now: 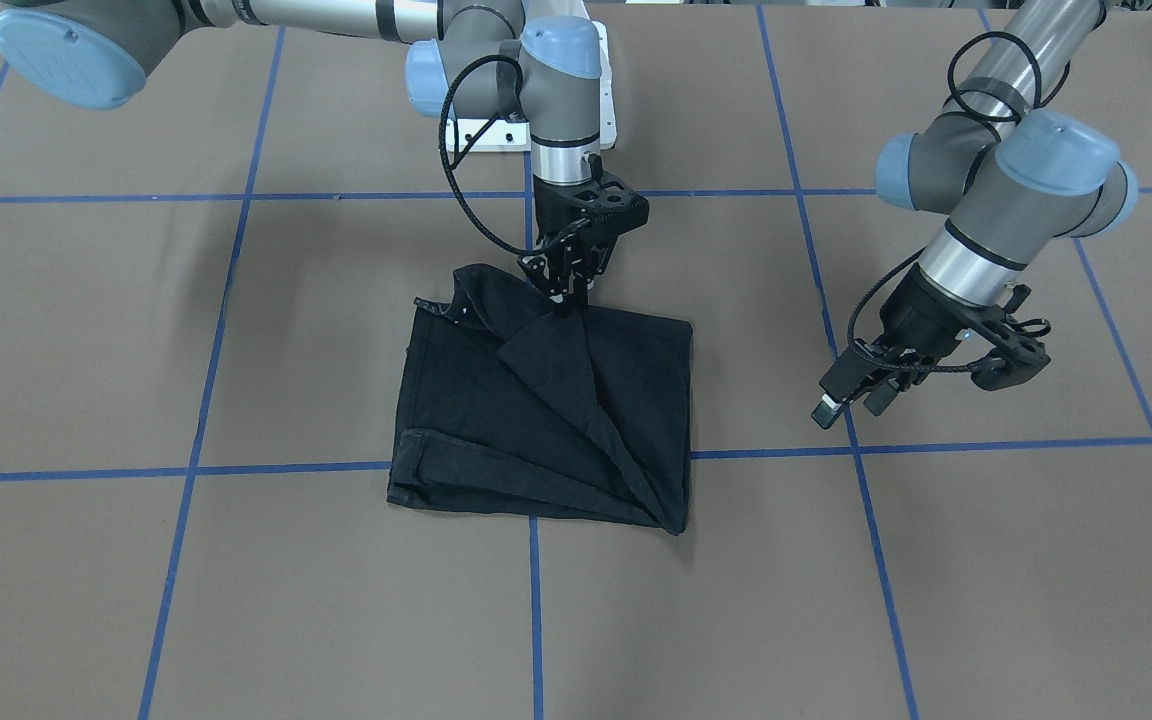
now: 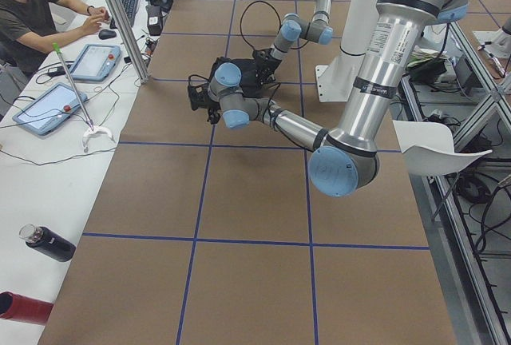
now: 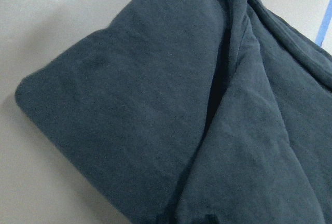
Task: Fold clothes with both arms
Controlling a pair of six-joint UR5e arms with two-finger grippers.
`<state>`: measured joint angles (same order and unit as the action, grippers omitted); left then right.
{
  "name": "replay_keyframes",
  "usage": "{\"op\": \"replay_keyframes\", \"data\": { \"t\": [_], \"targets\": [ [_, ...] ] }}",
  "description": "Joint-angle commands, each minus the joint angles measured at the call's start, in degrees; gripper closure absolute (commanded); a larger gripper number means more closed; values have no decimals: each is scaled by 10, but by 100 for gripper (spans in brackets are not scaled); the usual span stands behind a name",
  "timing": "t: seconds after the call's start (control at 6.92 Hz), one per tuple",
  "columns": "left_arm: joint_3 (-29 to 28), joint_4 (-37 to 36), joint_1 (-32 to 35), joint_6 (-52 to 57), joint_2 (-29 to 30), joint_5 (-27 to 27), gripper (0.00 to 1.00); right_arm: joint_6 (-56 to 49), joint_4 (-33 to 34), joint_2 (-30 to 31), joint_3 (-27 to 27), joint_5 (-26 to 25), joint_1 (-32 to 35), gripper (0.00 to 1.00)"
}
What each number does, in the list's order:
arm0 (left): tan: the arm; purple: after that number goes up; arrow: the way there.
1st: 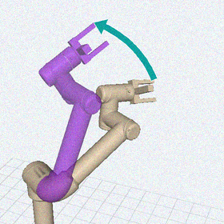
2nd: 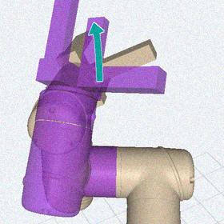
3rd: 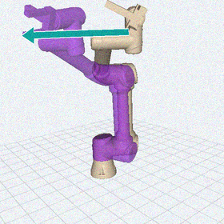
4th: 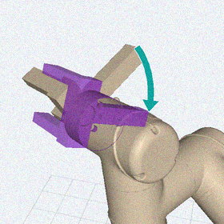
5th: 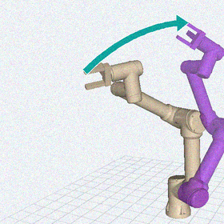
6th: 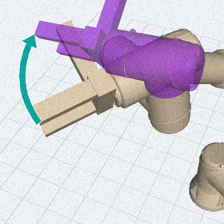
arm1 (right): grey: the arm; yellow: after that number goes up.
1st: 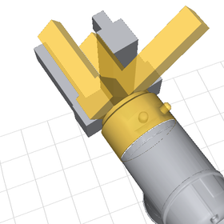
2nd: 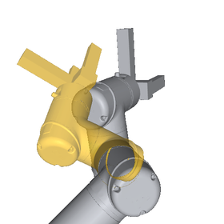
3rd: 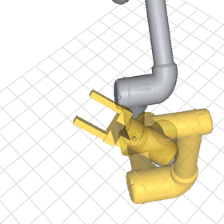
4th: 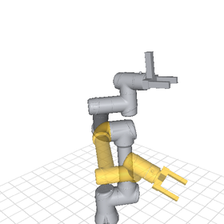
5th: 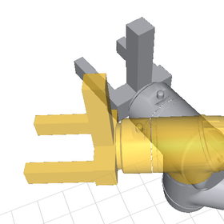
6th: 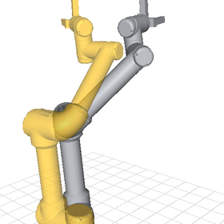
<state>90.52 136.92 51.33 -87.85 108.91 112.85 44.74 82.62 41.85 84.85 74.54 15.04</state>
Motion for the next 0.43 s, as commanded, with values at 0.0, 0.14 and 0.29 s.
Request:
{"op": "replay_keyframes", "data": {
  "t": [0.0,0.14,0.29],
  "targets": [
    [2,-2,0,0,1,0,0,0,0,2,4,1,0,100],
    [4,-4,3,0,2,1,0,0,0,2,8,2,1,100],
    [4,-4,6,0,2,8,0,0,1,2,19,4,3,100]
  ]
}}
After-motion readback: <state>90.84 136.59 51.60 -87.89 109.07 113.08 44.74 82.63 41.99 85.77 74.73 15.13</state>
